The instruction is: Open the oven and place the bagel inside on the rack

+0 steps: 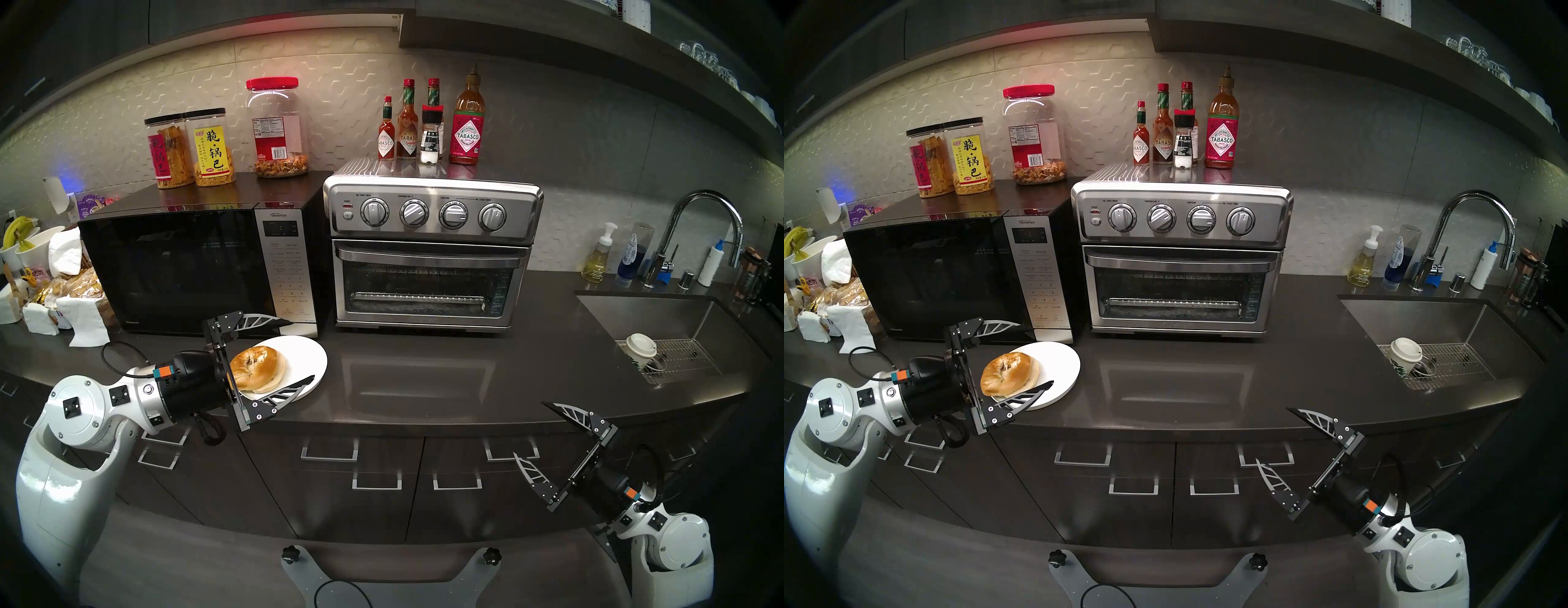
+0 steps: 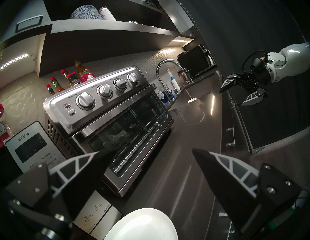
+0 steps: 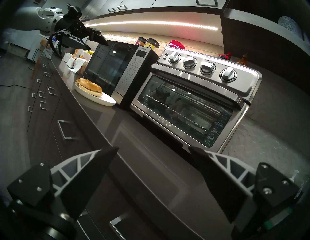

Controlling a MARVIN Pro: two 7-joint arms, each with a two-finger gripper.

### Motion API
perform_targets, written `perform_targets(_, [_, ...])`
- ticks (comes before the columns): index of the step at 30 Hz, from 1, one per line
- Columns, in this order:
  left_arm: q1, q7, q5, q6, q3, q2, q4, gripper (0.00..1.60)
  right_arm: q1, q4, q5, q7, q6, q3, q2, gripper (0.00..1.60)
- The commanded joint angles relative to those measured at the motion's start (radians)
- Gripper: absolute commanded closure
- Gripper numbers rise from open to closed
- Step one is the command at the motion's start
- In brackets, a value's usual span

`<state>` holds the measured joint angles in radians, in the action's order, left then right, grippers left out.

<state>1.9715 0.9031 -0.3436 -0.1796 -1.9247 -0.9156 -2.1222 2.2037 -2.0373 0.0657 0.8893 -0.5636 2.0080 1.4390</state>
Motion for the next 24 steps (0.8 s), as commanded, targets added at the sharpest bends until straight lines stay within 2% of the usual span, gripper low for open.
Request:
perform_targets(1, [-0.003,0.0,0.0,-0.001,-0.001,0.001,-0.004,0.0,-0.107,-0.107,0.017,-0.021,0.008,-0.138,0.002,0.0])
perform_targets(3, [-0.003,0.0,0.0,-0.001,0.0,0.0,-0.003,0.0,-0.11,-0.118,0.019,-0.026,0.008,-0.147,0.003,0.0])
perform_targets(9, [-0.004,0.001,0.0,-0.002,0.0,0.0,-0.002,0.0,-0.169,-0.195,0.005,-0.055,0.053,-0.236,0.024,0.0])
perform_targets(12, [-0.005,0.001,0.0,-0.002,0.0,0.0,-0.002,0.0,-0.229,-0.262,-0.033,-0.076,0.126,-0.296,0.046,0.0])
perform_targets(14, [-0.005,0.001,0.0,-0.002,0.0,-0.001,-0.002,0.0,-0.22,-0.258,-0.036,-0.088,0.134,-0.308,0.05,0.0])
perform_targets(16, [-0.005,0.002,0.0,-0.002,0.001,-0.001,-0.003,0.0,-0.259,-0.275,-0.078,-0.113,0.199,-0.342,0.065,0.0])
perform_targets(18, [-0.006,0.002,0.0,-0.002,0.001,-0.001,-0.003,0.0,-0.272,-0.274,-0.095,-0.121,0.22,-0.349,0.069,0.0])
perform_targets(24, [-0.006,0.003,0.0,-0.002,0.0,-0.001,-0.004,0.0,-0.334,-0.262,-0.217,-0.181,0.338,-0.37,0.087,0.0])
